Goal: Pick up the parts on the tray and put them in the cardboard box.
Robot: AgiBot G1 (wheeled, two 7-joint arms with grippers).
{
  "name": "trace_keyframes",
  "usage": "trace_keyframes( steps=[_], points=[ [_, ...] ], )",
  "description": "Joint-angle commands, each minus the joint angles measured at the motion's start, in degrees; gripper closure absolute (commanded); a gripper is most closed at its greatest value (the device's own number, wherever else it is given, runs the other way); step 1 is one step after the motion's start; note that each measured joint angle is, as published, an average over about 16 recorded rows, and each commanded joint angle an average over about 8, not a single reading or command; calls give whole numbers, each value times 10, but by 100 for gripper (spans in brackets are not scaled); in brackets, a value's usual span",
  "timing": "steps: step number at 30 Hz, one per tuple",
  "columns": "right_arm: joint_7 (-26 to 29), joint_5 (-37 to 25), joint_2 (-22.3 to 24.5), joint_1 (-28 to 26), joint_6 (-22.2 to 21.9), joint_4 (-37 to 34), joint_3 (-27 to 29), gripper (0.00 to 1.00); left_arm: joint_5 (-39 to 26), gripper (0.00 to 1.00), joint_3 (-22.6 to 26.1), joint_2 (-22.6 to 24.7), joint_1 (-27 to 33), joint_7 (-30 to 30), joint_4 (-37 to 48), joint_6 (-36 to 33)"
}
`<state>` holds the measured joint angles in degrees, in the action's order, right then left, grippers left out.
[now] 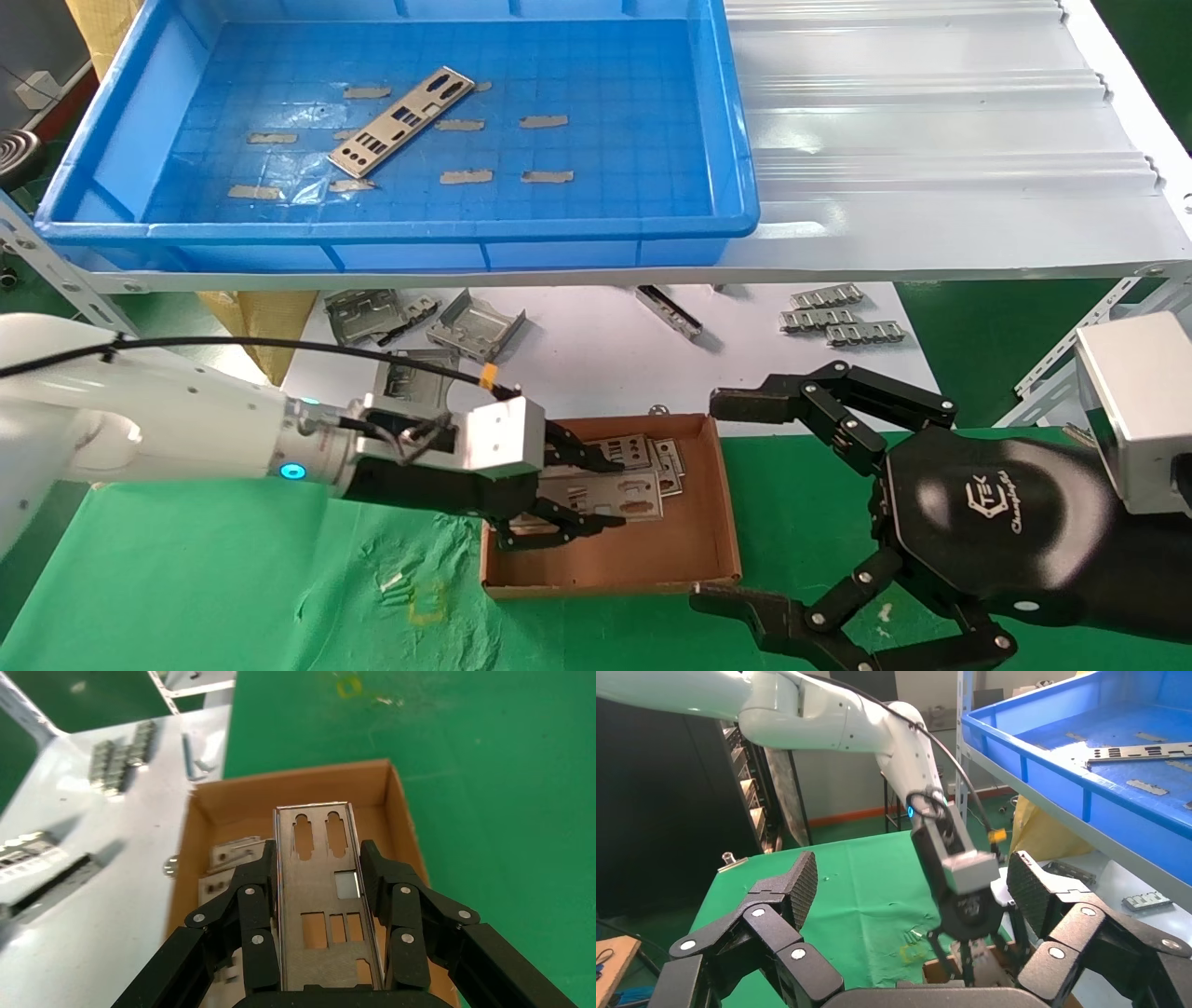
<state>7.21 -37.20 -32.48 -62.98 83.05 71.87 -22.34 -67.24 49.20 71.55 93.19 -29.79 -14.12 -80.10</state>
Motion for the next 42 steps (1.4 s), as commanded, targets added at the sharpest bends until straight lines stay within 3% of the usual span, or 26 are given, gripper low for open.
trace_keyframes(
  steps=[1, 11, 17, 29, 42],
  points=[
    [0, 0, 0, 0, 0, 0, 0, 0, -3, 0, 2, 12, -5, -12, 15, 3],
    [0, 0, 0, 0, 0, 0, 0, 0, 3, 0, -5, 43, -14, -70, 58, 54],
    [0, 0, 0, 0, 0, 0, 0, 0, 10, 0, -8, 44, -12, -81, 71, 31],
    [0, 0, 0, 0, 0, 0, 0, 0, 56, 0, -31, 8, -13, -6, 107, -109],
    [0, 0, 0, 0, 0, 0, 0, 0, 81, 0, -47, -10, -24, 21, 106, -119]
  ],
)
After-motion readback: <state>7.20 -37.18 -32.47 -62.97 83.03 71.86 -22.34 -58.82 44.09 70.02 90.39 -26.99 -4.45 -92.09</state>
